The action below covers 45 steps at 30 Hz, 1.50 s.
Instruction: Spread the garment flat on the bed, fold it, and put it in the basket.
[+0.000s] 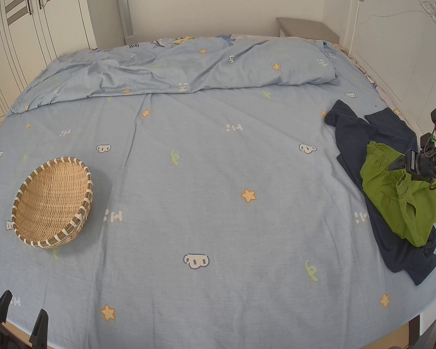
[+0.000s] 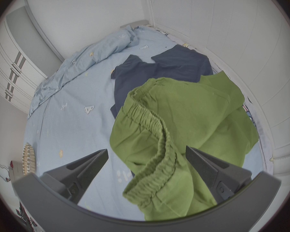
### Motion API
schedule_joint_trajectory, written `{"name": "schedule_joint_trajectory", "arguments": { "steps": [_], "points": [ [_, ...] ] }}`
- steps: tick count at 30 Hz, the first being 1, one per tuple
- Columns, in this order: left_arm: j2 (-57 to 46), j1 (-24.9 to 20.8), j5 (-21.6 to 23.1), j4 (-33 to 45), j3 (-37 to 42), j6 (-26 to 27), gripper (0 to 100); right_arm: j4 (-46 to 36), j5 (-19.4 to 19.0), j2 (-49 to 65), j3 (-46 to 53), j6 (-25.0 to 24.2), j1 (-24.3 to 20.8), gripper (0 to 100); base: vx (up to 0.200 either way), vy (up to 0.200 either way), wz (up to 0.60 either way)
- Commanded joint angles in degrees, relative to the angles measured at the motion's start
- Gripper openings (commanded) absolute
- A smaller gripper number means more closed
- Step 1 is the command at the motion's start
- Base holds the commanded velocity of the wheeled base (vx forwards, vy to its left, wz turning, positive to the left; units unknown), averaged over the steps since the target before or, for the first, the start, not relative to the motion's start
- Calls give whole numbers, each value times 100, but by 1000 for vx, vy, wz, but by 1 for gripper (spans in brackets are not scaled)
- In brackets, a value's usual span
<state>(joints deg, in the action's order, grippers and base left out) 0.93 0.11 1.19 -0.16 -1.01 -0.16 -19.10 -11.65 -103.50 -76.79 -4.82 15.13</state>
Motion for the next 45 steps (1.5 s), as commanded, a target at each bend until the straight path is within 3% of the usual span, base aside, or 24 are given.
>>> {"name": "schedule_joint_trajectory", "arguments": {
  "steps": [1,8,12,13,26,30,36,38,43,45],
  "points": [
    [-93,7,4,-2,101,-2,100,170,49,-206,-38,-107,-1,100,0,0,0],
    [-93,-2,4,-2,101,-2,100,170,506,-478,-284,-151,-10,100,0,0,0],
    [-93,-2,4,-2,101,-2,100,152,533,-531,-310,-160,-36,100,0,0,0],
    [-93,7,4,-2,101,-2,100,152,533,-531,-310,-160,-45,0,0,0,0],
    [-93,-2,4,-2,101,-2,100,100,506,-610,-416,-151,-89,0,0,0,0],
    [-93,7,4,-2,101,-2,100,-287,454,-531,-600,-213,-159,0,0,0,0],
    [-93,-2,4,-2,101,-2,100,-1183,-65,75,-1093,-608,-370,0,0,0,0],
    [-93,-2,4,-2,101,-2,100,-1553,-355,409,-1295,-687,-555,0,0,0,0],
    [-93,7,4,-2,101,-2,100,-1746,-425,893,-1374,-1057,-1135,0,0,0,0],
    [-93,7,4,-2,101,-2,100,-1728,-425,1165,-1330,-1320,-1680,0,0,0,0]
  ]
}}
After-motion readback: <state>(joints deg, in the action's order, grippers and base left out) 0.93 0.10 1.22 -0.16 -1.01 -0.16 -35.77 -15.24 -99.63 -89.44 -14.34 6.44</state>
